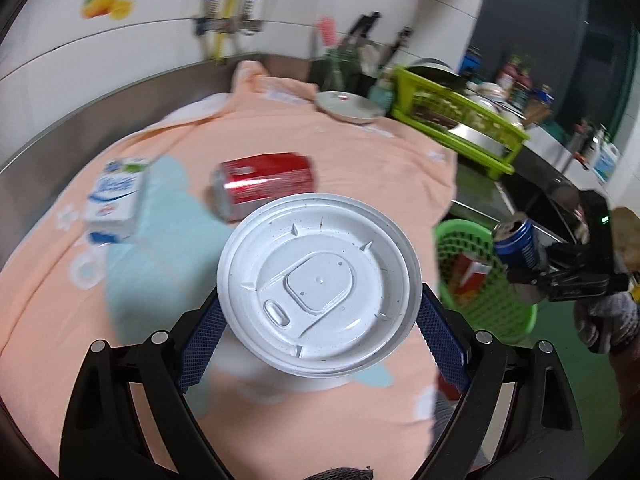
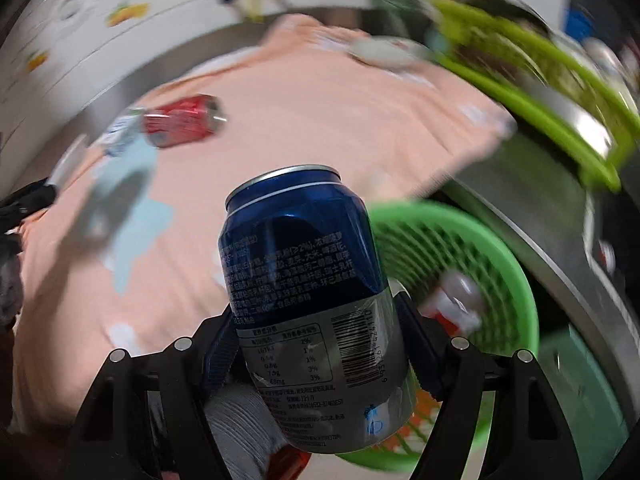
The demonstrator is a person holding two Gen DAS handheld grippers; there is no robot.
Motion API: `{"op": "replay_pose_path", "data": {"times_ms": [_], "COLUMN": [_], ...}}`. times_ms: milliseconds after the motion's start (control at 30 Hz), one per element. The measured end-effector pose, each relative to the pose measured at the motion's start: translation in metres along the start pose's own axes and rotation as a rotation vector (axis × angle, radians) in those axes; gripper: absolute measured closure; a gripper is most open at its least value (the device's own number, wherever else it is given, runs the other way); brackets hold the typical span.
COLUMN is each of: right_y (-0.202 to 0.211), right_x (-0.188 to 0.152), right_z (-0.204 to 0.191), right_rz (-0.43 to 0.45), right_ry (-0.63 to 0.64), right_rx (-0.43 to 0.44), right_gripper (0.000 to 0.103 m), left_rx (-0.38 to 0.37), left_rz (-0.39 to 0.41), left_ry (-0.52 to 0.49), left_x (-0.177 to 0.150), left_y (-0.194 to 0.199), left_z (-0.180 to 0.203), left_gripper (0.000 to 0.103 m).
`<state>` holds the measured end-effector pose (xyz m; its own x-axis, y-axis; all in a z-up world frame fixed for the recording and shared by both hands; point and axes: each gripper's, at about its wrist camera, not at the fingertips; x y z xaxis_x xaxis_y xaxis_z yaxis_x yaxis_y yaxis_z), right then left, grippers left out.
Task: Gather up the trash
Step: 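Drop the blue can into the basket with the right tool while the left tool drops the lid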
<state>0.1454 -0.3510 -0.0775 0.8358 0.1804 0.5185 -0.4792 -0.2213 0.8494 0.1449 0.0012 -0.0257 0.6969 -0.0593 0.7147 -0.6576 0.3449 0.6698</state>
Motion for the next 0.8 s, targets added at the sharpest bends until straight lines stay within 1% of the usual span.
{"op": "replay_pose_path", "data": {"times_ms": [100,133,233,300,400,633,800], "right_y": [-0.015,-0.022,-0.041,-0.052,-0.065,-0.077,-0.082], "right_x": [-0.019,-0.019,-0.032,-0.037,-0.043,-0.050,-0.051], "right_z": [0.027,0.034,0.049,0.056,0.064,0.080,0.082], "right_rz": [-0.044,-0.055,-0.093,-0.111,-0.137,-0.151,-0.157], "right_ry": [-0.059,-0.073,-0.124,-0.129,-0.149,-0.202,-0.186], "right_rx": [-0.054,-0.065,-0.069,-0.095,-0.095,-0.072,-0.080], "right_gripper": [0.032,0.032,0.032,0.032,0.032,0.032,0.032], "left_rx": [-0.043,-0.052,-0.079,-0.092,-0.106,-0.151,-0.171], "left_rz": [-0.008,-0.014,-0.029,-0.039,-0.057,-0.086,-0.106], "left_ry": [-0.030,-0.042,-0.069,-0.087,-0.114,-0.169,-0.198], "left_x": [0.006,0.008,0.013,0.016,0.019,0.028,0.031], "left_y": [-0.012,-0.017,-0.031,-0.038,-0.050,-0.075,-0.090], "left_z": [0.025,0.034,0.059,0.072,0.092,0.137,0.163], "left_gripper": [0.015,0.015,0.015,0.015,0.015,0.015,0.015]}}
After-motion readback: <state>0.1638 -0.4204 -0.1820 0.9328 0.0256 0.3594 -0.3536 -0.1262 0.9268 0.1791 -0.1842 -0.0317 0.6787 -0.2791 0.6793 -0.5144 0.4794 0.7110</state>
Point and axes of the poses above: each gripper's, at about its wrist camera, not at the fingertips, and y roughly against the way its jaws point, z to its right, x to its top, and after that the axes turned 1 degree about x, right-handed
